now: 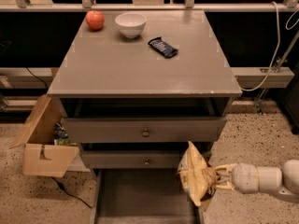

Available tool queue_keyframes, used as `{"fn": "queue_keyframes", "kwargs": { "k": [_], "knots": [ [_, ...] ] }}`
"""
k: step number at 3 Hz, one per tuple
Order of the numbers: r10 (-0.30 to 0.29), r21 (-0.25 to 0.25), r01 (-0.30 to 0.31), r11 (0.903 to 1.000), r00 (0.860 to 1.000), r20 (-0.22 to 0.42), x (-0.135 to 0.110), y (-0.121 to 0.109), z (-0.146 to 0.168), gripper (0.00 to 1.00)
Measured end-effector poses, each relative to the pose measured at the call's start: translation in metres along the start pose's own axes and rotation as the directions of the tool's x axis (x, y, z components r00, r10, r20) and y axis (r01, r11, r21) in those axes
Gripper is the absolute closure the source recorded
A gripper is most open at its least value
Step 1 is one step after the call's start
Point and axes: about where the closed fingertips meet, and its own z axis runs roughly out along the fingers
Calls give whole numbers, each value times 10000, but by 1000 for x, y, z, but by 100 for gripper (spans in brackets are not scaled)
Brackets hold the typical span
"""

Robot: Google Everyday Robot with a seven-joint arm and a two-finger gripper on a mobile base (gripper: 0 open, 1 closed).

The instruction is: Pick brown chip bag from bottom drawer and place on counter

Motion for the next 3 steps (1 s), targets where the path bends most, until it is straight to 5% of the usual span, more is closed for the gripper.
{"fn": "queue_keyframes", "kwargs": {
  "k": [2,3],
  "knots": [
    [-1353,610,1441,9877,9823,-1297,-140,-46,-55,100],
    [-1353,610,1441,9877,9823,-1297,-140,-46,-55,100]
  ]
}}
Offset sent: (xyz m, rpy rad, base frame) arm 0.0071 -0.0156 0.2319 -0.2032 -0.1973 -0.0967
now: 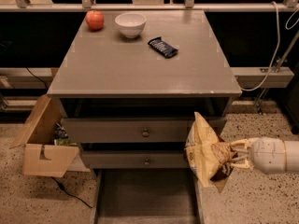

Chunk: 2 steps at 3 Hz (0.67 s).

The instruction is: Pick brown chip bag from bottom drawer and place on counter

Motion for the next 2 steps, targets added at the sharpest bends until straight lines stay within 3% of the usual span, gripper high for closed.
{"fn": "queue_keyframes", "kwargs": {
  "k": [1,2],
  "knots": [
    [-826,287,837,9961,9958,-387,-27,-21,-19,100],
    [-2254,671,2358,9695,9650,-1338,-77,-56,-54,100]
  ]
}}
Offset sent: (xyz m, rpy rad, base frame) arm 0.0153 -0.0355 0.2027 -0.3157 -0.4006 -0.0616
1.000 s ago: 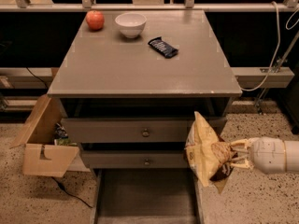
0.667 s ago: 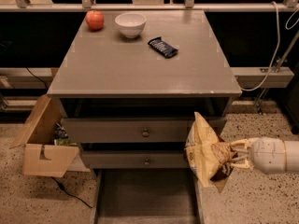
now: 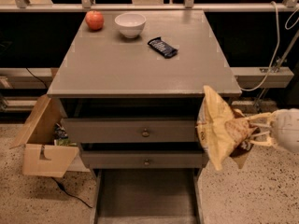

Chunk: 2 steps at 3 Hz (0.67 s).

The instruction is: Pick brown chip bag from bottom drawer and place on counter

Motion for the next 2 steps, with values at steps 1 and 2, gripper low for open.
{"fn": "queue_keyframes", "kwargs": {
  "k": [1,2],
  "knots": [
    [-1283,323,1319,9907,9870,-964,-33,-43,-33,100],
    [-2384,444,2505,9671,9532,-1857,-64,-94,-59,100]
  ]
}}
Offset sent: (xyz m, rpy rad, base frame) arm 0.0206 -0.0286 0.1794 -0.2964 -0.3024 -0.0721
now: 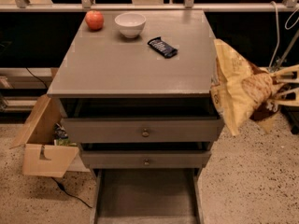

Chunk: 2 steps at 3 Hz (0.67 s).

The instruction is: Pick brown chip bag from bottom drawer and place on counter

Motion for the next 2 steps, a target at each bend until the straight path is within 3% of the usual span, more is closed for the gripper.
{"fn": "queue_keyframes", "kwargs": {
  "k": [1,2],
  "knots": [
    [-602,-61,601,9982,9979,-233,-8,-31,9,100],
    [-522,70,525,9986,9978,-412,-9,-56,48,100]
  ]
}}
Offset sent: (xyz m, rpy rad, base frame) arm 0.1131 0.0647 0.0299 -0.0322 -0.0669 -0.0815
